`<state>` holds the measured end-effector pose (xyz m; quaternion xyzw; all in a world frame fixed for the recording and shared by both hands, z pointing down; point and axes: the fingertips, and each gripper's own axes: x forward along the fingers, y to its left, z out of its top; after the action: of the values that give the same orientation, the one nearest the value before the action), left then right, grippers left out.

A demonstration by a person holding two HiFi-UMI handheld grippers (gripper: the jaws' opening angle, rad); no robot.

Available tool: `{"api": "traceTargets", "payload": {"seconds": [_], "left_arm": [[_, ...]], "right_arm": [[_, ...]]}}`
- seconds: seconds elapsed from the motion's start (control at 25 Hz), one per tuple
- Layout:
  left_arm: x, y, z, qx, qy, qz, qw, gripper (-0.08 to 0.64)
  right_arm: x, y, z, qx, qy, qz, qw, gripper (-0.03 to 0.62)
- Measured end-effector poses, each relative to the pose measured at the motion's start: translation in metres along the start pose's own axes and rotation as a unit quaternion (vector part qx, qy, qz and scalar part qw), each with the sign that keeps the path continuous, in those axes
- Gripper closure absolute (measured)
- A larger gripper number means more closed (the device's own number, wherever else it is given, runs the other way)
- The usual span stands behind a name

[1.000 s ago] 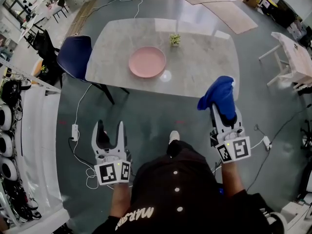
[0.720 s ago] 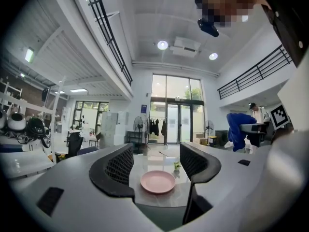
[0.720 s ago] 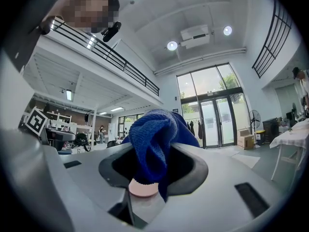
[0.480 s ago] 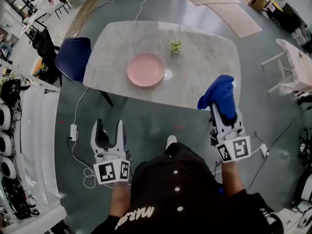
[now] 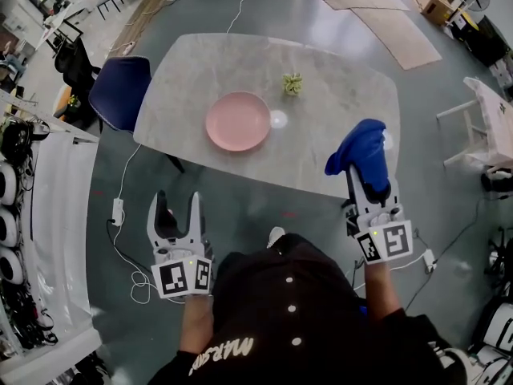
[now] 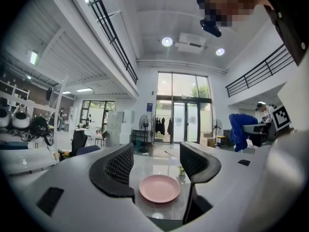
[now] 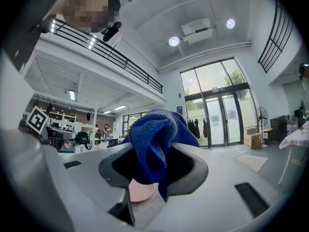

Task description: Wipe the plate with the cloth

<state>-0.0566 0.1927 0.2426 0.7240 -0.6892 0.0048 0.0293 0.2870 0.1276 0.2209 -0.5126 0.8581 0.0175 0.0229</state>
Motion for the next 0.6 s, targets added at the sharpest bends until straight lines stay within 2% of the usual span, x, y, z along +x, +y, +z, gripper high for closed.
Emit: {"api": "traceTargets", "payload": {"seconds": [0.28, 0.6], "left_arm": [[0.013, 0.001, 0.003, -0.002, 0.008, 0.021, 0.9997, 0.265], [0.029, 0.025, -0.019, 0.003, 0.027, 0.024, 0.9993, 0.265]], "right_arm": [[0.026, -0.014, 0.002, 0.0, 0.004, 0.019, 1.0, 0.443], [0.053, -0.001, -0.023, 0.001, 0.021, 0.022, 1.0, 0.443]]}}
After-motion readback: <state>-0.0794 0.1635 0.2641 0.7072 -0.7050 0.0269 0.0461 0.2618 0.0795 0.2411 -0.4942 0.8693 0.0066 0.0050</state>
